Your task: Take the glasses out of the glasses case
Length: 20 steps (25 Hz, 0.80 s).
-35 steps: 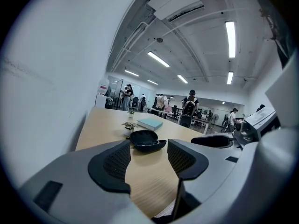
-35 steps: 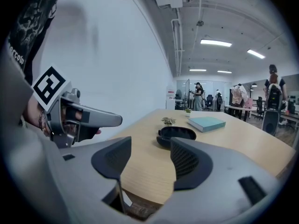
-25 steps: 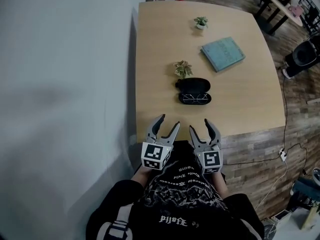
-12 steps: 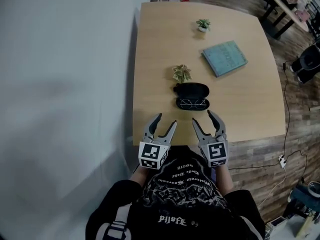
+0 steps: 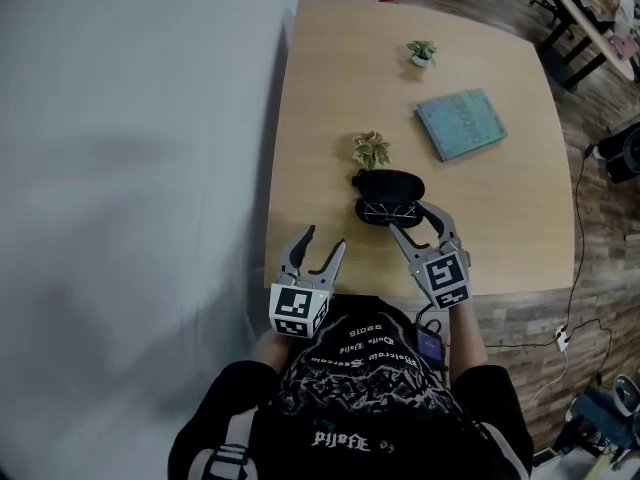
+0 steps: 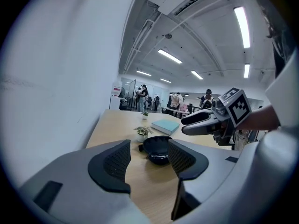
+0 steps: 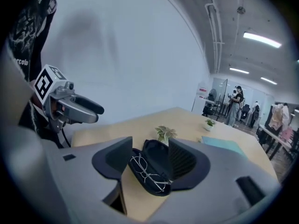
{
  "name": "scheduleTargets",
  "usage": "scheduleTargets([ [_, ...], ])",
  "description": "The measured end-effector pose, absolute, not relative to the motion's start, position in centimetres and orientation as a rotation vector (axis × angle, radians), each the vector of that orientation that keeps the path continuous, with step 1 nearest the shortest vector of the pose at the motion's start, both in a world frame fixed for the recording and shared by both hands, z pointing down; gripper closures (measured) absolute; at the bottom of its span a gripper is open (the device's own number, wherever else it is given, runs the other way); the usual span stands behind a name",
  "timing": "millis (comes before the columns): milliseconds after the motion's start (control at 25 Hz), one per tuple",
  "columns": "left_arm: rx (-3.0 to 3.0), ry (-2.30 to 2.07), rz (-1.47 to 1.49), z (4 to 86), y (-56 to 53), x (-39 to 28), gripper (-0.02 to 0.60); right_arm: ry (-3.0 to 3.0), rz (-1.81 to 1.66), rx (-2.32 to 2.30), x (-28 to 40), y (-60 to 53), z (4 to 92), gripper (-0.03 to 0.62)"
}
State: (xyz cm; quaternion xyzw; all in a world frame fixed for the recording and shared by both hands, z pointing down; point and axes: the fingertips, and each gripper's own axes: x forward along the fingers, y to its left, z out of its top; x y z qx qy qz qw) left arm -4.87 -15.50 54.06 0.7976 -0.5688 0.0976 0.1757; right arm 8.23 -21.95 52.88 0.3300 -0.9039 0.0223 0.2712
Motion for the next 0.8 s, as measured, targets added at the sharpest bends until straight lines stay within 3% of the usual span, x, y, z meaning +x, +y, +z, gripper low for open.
scheduleTargets([
  [800,2.035,-1.801,0.286,54.4,-14.7,-10.3,0.327,-2.160,-0.027,0.109,5.8,-24.7,62.3,0.344],
])
